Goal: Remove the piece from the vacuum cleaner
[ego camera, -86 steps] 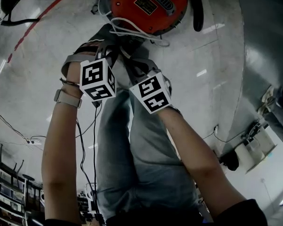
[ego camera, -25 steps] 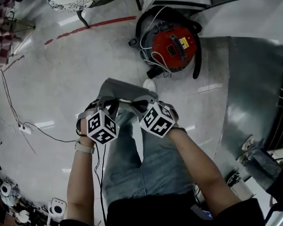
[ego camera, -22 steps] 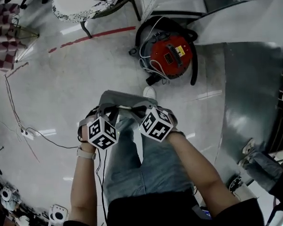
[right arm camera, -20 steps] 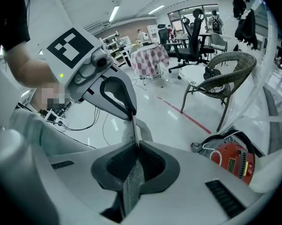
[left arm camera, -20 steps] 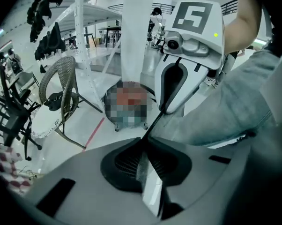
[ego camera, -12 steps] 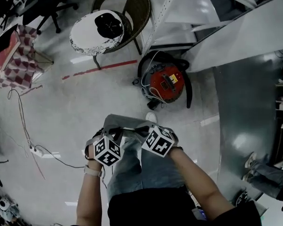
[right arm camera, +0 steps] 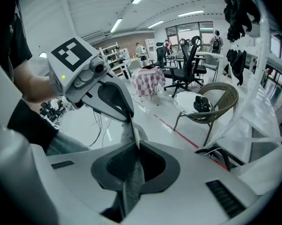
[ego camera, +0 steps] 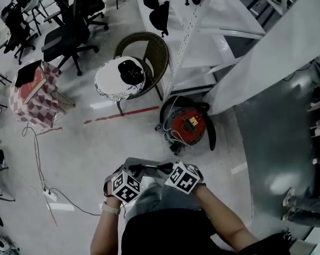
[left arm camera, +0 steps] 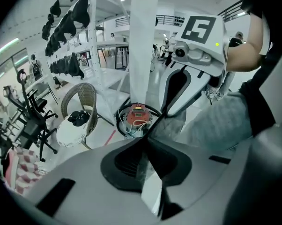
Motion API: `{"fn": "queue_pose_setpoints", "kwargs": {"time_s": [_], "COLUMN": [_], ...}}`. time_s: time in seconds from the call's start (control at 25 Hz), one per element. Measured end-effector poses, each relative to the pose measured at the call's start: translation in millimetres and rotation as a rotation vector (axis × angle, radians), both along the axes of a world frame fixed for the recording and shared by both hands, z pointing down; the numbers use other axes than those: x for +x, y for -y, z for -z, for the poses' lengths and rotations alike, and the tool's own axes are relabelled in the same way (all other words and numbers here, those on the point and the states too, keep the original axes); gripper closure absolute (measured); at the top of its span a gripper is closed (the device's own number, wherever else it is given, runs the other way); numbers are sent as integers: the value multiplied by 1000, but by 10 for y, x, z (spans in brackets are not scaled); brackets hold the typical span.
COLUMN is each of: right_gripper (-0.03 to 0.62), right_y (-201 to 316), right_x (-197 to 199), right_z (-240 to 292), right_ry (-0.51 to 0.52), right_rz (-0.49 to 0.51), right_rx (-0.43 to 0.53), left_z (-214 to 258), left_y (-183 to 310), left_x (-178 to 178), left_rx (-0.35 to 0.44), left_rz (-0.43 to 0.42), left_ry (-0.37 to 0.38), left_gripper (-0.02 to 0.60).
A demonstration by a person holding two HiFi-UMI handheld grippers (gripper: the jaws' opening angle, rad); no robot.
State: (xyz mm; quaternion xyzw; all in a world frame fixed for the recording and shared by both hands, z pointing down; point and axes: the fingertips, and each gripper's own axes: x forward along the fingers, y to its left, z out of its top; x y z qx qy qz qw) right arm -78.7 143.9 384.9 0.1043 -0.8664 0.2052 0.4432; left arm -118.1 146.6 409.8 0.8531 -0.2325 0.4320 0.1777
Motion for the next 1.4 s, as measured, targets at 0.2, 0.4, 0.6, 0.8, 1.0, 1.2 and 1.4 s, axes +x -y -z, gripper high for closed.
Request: {"fn": "queue_pose_setpoints", "kwargs": {"time_s": [0.2, 0.4, 0.6, 0.8, 1.0, 1.2, 1.4], "right_gripper": [549, 550, 551, 551, 551, 549, 551], "right_y": [-27, -23, 3, 76, 117, 170, 143], "right_x": [-44, -93, -146, -179, -222, -241, -221], "right_z": [396, 660, 904, 1121, 1307, 1386, 1396], "right_ry": [34, 35, 37, 37, 48, 59, 61], "right_rz": [0, -15, -30, -29, -27, -32, -31], "right_rx": [51, 70, 76, 107, 142, 164, 193], "left_z": [388, 659, 914, 1133, 1320, 1422, 1467], "left_y": [-2, 47, 111, 189, 238, 279, 270], "left_x": [-29, -80, -142, -174, -226, -250, -243], "left_rx": [39, 92, 126, 163, 197, 232, 257], "left_rz": [-24, -44, -48, -39, -32, -19, -20], "left_ry": [-22, -10, -8, -9, -23, -25, -19], "left_gripper": [528, 528, 528, 528, 528, 528, 528]}}
